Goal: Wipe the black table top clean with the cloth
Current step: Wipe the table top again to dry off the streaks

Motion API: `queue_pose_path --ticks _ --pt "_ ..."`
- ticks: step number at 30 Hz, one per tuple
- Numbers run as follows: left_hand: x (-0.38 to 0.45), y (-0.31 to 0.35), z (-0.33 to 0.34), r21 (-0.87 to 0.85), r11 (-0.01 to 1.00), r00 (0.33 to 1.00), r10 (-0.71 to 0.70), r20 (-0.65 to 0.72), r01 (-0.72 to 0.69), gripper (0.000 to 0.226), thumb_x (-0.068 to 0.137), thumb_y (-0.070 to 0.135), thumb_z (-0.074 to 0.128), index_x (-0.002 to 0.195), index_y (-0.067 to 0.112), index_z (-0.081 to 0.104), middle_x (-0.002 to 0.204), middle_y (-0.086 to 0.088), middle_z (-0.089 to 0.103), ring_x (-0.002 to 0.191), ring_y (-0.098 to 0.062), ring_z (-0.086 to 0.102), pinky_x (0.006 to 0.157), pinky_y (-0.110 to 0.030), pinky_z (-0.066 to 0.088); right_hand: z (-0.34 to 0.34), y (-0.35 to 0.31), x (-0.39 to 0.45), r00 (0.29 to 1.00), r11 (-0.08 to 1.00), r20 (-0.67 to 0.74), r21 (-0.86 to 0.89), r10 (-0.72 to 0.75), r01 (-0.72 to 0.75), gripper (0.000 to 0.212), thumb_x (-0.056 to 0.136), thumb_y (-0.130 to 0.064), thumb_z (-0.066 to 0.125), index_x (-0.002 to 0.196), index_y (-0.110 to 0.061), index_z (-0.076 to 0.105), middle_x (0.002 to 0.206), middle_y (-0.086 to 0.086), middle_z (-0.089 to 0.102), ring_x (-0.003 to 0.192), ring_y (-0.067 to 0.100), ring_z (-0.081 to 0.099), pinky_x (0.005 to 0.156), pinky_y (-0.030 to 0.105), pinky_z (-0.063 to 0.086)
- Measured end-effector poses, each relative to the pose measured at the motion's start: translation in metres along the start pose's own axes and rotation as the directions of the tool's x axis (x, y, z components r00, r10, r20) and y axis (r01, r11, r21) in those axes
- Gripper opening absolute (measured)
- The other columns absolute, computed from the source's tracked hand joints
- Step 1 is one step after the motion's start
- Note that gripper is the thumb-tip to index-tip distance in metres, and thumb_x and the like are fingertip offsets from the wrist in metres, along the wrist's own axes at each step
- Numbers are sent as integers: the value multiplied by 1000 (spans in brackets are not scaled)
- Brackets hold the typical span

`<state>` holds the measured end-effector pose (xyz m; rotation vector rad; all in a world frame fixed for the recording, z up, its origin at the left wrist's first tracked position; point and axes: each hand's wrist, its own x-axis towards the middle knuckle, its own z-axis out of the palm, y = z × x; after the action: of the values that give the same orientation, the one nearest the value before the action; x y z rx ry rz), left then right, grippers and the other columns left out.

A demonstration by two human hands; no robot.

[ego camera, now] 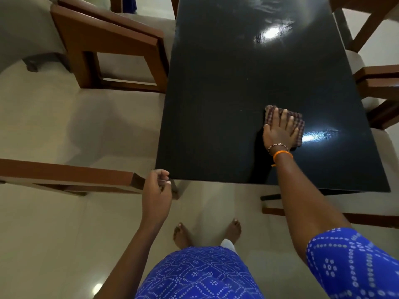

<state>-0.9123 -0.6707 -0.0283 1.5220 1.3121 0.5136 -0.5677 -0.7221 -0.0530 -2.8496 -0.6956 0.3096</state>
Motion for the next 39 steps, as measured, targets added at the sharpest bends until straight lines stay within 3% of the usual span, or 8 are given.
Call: queue_pose_path --ticks 4,7,13,21,26,28,32,39 --pt "-4 -14 -1 -24 996 995 -87 -47 86 14 89 6 51 97 17 49 88 4 54 81 -6 54 64 -16 39 25 -50 -47 986 986 40 -18 -163 164 65 93 -31 38 150 -30 6 161 0 -1 148 25 -1 117 50 -2" --pt "-8 -25 2 -9 988 987 -152 -51 152 11 88 5 51 94 14 48 87 0 55 80 -12 54 63 -20 41 48 -97 -95 925 930 104 -11 -365 368 65 93 -34 37 150 -32 5 161 -1 -1 148 24 -3 117 50 -2" --pt "-21 -43 5 55 971 969 -228 -99 234 11 88 5 51 95 13 52 96 -5 60 87 -20 54 69 -29 38 79 -162 -190 649 678 237 62 -723 733 62 94 -35 36 150 -29 11 161 0 2 148 26 -5 116 47 -8" --pt "-48 -49 21 91 952 954 -286 -86 293 15 89 9 50 103 13 54 100 -4 59 85 -17 53 67 -27 37 82 -131 -196 385 378 266 -77 -884 922 63 94 -23 38 149 -35 11 160 -1 10 148 26 7 117 47 6" --pt "-58 -41 31 185 949 962 -270 52 256 18 87 7 50 100 18 56 97 0 59 83 -13 53 62 -16 37 74 -86 -176 348 325 125 -175 -929 929 63 90 -22 49 147 -31 24 155 6 28 142 27 29 113 46 27" --pt "-63 -36 36 196 949 961 -267 78 247 17 88 8 51 101 17 58 96 1 58 81 -9 52 63 -14 37 70 -58 -165 328 313 32 -220 -944 924 57 90 -19 46 145 -29 32 151 6 37 138 26 37 111 45 34" --pt "-71 -16 63 188 957 961 -247 126 221 16 91 11 51 104 13 59 97 3 56 85 -7 51 69 -19 38 60 7 -140 310 310 -46 -276 -950 910 54 92 -13 41 145 -24 33 150 8 38 138 28 37 109 47 37" --pt "-85 22 151 184 973 924 -194 330 139 19 93 16 48 109 15 57 107 2 57 91 -5 51 70 -14 41 29 124 -94 318 330 -93 -336 -944 882 50 94 -14 44 143 -21 37 147 11 42 136 29 40 109 47 38"
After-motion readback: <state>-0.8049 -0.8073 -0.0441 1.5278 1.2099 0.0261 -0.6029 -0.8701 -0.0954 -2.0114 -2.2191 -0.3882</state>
